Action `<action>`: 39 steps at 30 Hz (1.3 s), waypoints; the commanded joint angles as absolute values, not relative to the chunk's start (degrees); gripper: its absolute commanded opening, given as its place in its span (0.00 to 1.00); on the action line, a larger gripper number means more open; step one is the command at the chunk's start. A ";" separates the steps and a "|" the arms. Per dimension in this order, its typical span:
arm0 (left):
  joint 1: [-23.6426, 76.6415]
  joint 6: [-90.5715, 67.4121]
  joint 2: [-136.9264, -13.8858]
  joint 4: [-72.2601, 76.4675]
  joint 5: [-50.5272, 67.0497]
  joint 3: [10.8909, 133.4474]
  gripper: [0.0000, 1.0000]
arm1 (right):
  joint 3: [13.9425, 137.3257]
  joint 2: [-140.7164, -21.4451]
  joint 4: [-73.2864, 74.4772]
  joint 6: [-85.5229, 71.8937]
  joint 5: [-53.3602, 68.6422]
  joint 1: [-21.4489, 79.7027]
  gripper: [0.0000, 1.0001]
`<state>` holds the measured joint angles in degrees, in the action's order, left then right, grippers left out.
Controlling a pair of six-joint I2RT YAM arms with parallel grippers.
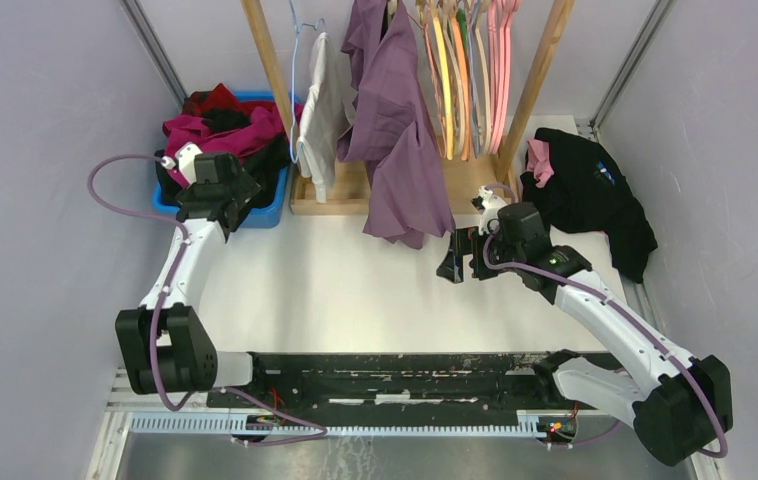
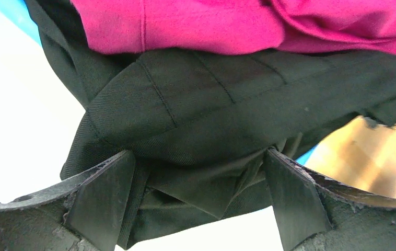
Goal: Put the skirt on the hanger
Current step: Pick up the skirt from the bin.
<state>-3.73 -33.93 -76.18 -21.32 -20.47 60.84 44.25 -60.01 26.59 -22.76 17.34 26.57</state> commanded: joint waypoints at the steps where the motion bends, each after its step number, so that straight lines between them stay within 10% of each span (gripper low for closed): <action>1: -3.77 -34.50 -78.71 -16.32 -25.41 59.46 0.98 | 44.47 -58.36 24.81 -23.84 19.01 26.50 1.00; 13: -3.94 -33.89 -83.33 -16.92 -23.70 63.03 0.09 | 44.98 -55.92 27.13 -23.54 18.72 26.50 1.00; 25: -1.49 -31.79 -75.85 -23.40 -14.52 72.65 0.04 | 46.28 -56.25 27.15 -23.84 19.57 26.47 1.00; 39: -1.21 -28.61 -77.86 -41.13 4.45 112.04 0.05 | 48.22 -55.26 29.03 -24.37 19.85 26.50 1.00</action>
<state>-1.48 -30.94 -79.13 -39.64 -4.43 100.88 45.19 -56.88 29.36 -23.83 19.44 26.57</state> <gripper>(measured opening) 0.076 0.997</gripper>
